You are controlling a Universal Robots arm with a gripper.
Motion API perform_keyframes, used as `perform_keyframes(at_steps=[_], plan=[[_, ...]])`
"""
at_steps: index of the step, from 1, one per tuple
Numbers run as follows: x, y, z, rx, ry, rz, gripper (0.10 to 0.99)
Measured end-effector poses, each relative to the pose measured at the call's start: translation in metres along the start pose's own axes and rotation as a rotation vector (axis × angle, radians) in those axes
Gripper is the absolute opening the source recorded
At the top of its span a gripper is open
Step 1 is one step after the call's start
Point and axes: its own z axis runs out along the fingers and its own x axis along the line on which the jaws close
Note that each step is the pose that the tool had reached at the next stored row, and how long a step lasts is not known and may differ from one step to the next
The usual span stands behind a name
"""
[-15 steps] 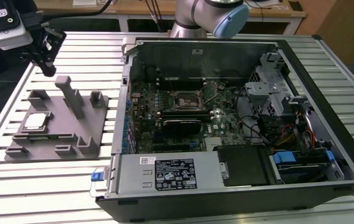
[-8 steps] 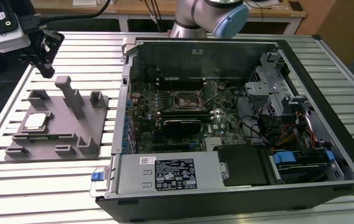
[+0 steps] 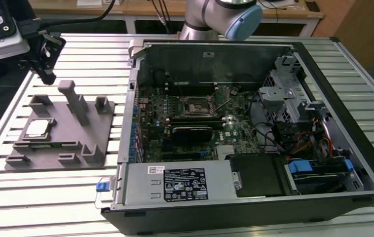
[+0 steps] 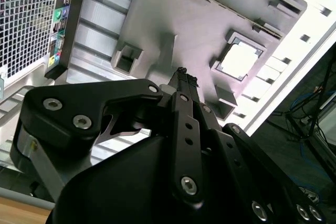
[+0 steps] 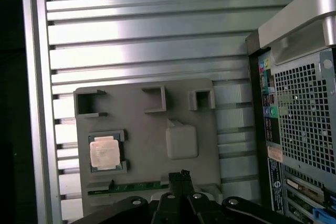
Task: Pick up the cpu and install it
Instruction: 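Reach for the cpu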
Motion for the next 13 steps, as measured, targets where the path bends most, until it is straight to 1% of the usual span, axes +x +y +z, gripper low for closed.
perform_keyframes(at_steps=[6, 13], plan=[[0.0049, -0.0007, 0.0037, 0.0, 0.0, 0.001, 0.106], [0.0124, -0.0017, 0.0088, 0.0, -0.0002, 0.003, 0.106]])
